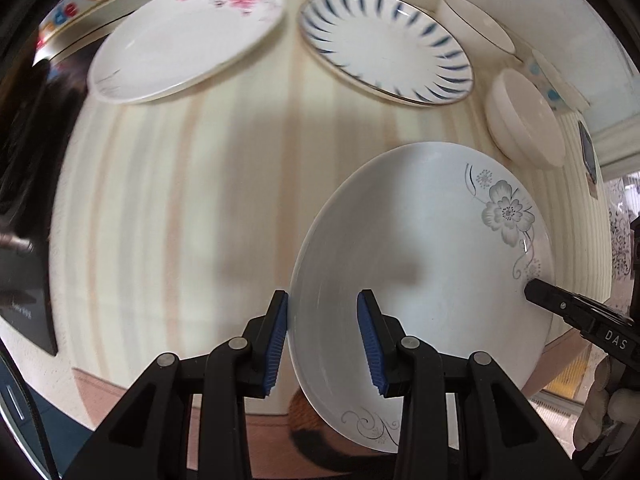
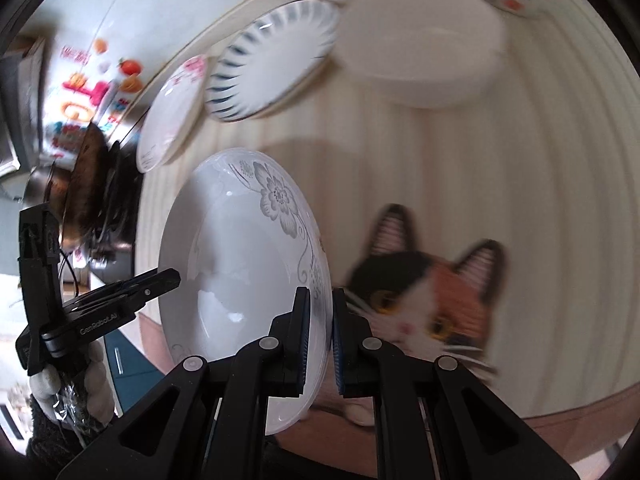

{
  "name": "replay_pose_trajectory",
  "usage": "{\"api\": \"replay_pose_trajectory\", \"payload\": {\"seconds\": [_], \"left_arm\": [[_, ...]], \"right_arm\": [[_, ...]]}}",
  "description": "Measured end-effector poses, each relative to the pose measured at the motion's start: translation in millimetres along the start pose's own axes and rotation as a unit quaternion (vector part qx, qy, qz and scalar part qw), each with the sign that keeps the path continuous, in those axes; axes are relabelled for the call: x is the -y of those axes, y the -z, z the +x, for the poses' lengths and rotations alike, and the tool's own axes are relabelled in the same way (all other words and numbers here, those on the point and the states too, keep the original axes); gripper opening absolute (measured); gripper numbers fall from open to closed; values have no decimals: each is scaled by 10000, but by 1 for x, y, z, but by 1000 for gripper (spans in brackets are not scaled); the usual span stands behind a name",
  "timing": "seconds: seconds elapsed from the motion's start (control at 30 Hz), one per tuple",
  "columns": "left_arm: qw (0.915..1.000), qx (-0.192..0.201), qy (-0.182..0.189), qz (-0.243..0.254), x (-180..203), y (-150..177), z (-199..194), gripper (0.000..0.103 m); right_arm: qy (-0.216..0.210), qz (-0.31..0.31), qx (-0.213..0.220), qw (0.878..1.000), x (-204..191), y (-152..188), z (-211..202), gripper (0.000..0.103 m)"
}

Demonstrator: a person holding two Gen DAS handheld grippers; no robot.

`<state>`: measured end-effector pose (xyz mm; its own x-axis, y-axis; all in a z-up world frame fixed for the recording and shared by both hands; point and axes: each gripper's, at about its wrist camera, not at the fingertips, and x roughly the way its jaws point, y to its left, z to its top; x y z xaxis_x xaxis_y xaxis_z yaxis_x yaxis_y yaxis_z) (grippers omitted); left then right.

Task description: Organize plates and bowls

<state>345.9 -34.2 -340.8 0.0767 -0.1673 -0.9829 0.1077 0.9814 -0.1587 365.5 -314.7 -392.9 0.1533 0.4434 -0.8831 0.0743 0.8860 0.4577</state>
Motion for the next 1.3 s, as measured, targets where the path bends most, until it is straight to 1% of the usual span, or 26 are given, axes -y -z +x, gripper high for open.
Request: {"api": "replay_pose_trajectory", "payload": {"seconds": [0.17,0.4,0.5,0.57,0.77,0.87,0.97,1.03,1.13,1.23,1.3], "left_arm": [[9999,-70,-41,75,12,-6,9,32],[9997,-8,-169,182,19,-10,4,32],[9997,-10,-150,174,22,-7,0,32],[9997,0,-153,185,34,-13,8,32],[9990,-2,-219,397,45,-15,11,32],[9992,-30,-31,407,45,-17,6,32],[9989,145,52,452,39,-22,-12,32],[9984,330,40,459,32,-27,-29,32],[9973,645,27,342,13,-38,-58,32],[9958,901,-74,136,-15,-52,-74,32],[9949,996,-151,-76,-36,-61,-78,32]], "right_arm": [[16,188,33,9998,30,3,-4,12],[-16,325,23,9995,47,1,0,12],[-13,375,3,9993,49,0,2,11],[-4,404,-13,9992,48,1,4,11],[38,543,30,9985,47,2,7,12],[87,587,34,9982,45,2,7,13],[127,770,-74,9969,47,2,3,13],[214,772,8,9968,45,0,-8,13],[374,722,146,9966,35,-4,-29,13],[350,580,353,9971,10,-17,-48,13],[229,429,474,9977,-14,-31,-53,13]]}}
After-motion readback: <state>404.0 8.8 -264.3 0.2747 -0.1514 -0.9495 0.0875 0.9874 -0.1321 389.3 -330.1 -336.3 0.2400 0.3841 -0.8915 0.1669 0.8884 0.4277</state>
